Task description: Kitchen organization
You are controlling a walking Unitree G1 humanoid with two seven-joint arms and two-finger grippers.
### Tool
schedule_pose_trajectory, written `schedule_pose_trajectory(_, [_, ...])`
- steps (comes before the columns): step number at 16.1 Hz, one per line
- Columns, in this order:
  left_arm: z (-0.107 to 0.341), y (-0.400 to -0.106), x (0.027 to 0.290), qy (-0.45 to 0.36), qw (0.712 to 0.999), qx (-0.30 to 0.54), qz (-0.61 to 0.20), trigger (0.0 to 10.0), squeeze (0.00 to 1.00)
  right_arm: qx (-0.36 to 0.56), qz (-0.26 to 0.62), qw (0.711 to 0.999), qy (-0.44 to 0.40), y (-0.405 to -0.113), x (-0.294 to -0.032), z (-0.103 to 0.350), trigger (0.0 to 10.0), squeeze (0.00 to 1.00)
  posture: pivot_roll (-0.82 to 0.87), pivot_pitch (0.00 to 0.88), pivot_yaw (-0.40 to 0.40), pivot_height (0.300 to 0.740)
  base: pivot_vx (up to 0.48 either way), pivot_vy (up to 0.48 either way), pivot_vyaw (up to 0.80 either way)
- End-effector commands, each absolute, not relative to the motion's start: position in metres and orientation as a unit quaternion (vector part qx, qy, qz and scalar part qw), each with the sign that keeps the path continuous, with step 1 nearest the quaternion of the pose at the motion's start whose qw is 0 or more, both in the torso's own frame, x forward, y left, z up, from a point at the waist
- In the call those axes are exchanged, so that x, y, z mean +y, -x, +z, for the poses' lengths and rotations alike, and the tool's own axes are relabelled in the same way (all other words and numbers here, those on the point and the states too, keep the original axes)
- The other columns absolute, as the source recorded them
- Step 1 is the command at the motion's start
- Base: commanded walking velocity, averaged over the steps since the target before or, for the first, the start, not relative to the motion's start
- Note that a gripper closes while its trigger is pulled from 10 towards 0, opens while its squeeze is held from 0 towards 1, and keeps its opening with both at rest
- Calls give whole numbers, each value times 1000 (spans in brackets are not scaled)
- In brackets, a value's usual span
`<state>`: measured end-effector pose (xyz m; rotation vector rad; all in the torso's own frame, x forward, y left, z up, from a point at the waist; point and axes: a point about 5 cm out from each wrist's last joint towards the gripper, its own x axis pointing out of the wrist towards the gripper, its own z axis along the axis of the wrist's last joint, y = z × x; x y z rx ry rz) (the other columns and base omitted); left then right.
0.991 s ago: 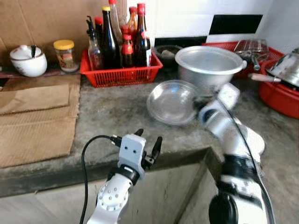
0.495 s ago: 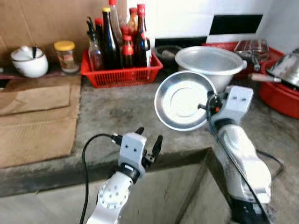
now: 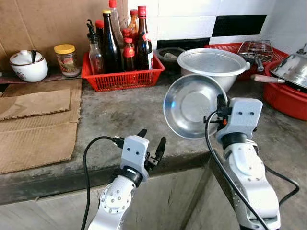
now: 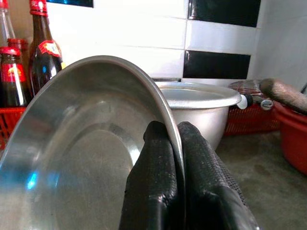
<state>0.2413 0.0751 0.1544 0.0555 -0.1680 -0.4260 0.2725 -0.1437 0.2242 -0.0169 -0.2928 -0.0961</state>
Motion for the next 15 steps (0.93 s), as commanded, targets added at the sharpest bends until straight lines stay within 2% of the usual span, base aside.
schedule_pose_trajectory(1, [156,-242,75,-29,973,-89,-212,10000,0,-174,-58,983,8,-269,-144,233,0,0,105,1,-49,740,0,0,0])
schedule_pose_trajectory(15, [155,-243,75,-35,972,-87,-214,10000,0,-174,-55,983,10,-272,-137,233,0,0,109,4,-43,740,-295,0,0])
